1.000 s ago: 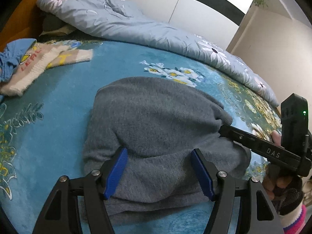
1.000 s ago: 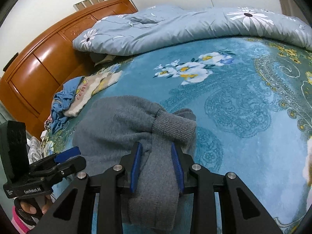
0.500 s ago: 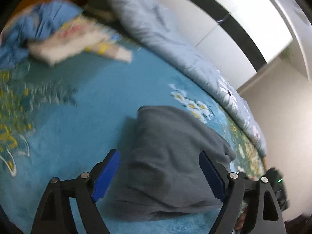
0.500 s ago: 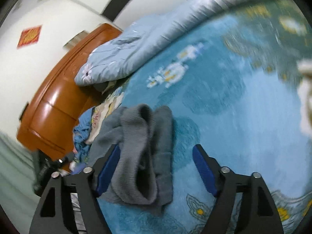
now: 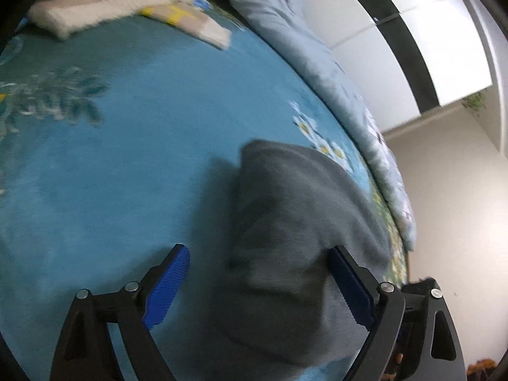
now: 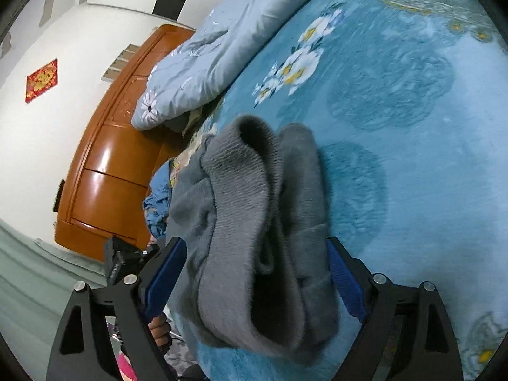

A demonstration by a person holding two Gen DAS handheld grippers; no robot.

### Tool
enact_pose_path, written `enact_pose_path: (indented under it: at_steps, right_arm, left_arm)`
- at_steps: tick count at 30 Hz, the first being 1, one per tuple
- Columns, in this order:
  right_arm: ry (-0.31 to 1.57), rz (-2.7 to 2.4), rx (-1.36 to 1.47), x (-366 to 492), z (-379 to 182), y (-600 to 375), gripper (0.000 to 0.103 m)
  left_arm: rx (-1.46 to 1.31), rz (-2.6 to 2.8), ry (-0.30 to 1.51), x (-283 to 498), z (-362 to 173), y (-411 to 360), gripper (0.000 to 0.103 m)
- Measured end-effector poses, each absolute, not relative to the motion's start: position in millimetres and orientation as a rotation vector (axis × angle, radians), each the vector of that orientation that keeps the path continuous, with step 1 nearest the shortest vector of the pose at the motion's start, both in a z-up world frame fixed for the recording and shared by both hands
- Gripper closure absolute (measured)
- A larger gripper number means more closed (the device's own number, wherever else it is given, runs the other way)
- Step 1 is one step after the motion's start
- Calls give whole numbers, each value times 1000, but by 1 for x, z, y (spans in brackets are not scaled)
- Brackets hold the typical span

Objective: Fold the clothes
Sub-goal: 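Lift the folded sweatshirt with both grippers and carry it to the clothes stack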

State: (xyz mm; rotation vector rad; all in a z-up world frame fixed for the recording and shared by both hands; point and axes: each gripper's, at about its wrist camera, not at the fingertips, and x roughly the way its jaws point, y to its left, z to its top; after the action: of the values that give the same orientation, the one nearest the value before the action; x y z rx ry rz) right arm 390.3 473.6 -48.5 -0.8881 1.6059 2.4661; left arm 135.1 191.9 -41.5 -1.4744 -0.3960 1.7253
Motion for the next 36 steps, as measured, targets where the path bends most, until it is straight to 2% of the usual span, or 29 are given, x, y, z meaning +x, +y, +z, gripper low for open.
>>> enact_pose_path:
  at_steps: [8, 16, 19, 21, 22, 24, 27, 30, 36]
  right_arm:
    - [1572, 2480, -894, 384, -48, 467, 6]
    - [1554, 2485, -888, 385, -48, 466, 7]
    - [1545, 2459, -896, 388, -49, 467, 19]
    - [1568, 2432, -895, 391, -51, 470, 31]
    - [1588, 2421, -896, 393, -52, 471, 34]
    - [1596, 2411, -905, 391, -52, 470, 42]
    - [1571, 2426, -927, 388, -46, 466, 51]
    - [1578, 2452, -920, 390, -38, 464, 56]
    - [1551, 2507, -933, 398, -18, 453, 58]
  left_arm:
    - [-1495, 1618, -340, 147, -53, 212, 8]
    - [-1505, 1577, -373, 142, -55, 208, 7]
    - [-1510, 1579, -397, 142, -54, 206, 9]
    - [-1516, 1586, -406, 143, -51, 203, 13]
    - [-1517, 1588, -408, 144, -50, 203, 19]
    - [-1519, 1594, -410, 148, -48, 202, 22]
    - [-1502, 1616, -408, 152, -40, 198, 32]
    - [-1479, 1629, -403, 158, -30, 196, 36]
    - [-1402, 1664, -348, 182, -2, 193, 38]
